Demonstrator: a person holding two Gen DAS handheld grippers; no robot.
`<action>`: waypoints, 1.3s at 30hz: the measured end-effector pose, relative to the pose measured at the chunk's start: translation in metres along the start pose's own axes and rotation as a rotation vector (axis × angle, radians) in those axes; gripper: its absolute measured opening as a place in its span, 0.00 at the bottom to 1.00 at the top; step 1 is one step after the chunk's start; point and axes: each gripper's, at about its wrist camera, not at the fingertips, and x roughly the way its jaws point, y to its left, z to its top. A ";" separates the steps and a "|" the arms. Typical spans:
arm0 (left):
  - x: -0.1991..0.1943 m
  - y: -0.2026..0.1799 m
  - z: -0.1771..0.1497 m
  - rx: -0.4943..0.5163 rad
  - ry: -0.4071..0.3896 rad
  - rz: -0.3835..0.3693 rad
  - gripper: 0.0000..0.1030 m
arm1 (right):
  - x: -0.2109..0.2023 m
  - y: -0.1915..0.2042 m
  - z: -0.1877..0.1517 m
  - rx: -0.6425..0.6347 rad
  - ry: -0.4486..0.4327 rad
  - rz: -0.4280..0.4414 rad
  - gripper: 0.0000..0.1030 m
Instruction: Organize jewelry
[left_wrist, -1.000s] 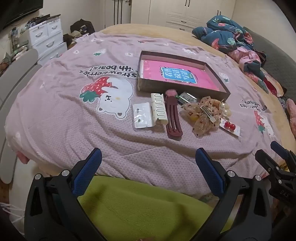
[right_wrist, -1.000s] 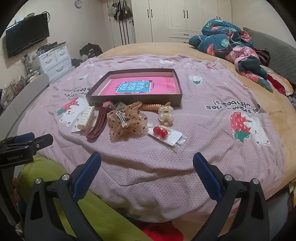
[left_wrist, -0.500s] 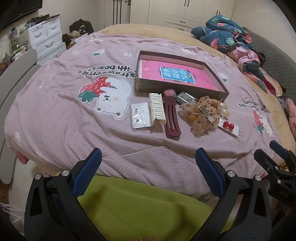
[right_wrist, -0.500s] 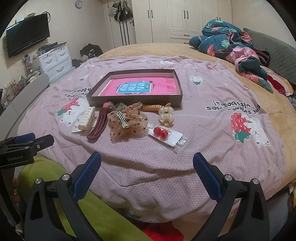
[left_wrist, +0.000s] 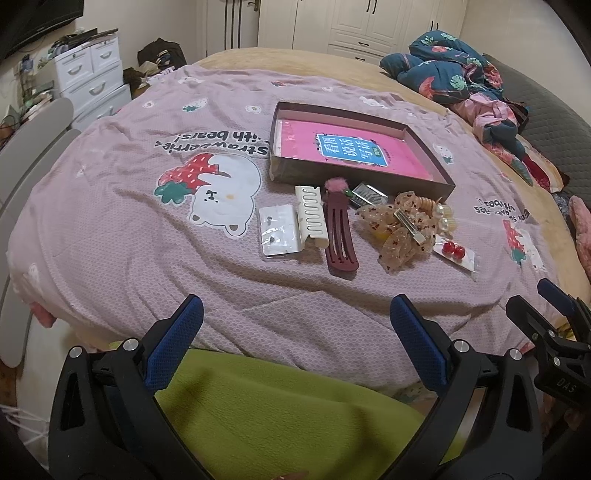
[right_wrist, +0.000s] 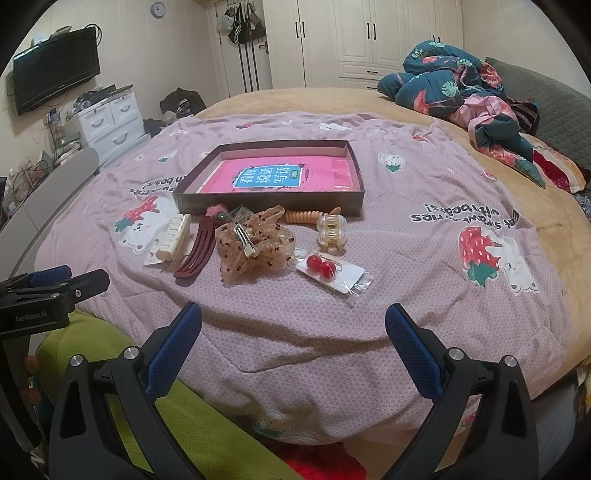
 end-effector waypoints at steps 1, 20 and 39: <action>0.000 -0.001 0.000 0.000 -0.001 -0.001 0.92 | 0.000 0.000 0.000 0.001 -0.001 0.000 0.96; -0.002 -0.004 0.001 0.007 -0.005 -0.003 0.92 | -0.001 -0.003 0.001 0.005 -0.014 0.000 0.96; 0.008 -0.011 0.009 0.010 0.016 -0.023 0.92 | 0.000 -0.018 0.010 0.033 -0.033 -0.018 0.96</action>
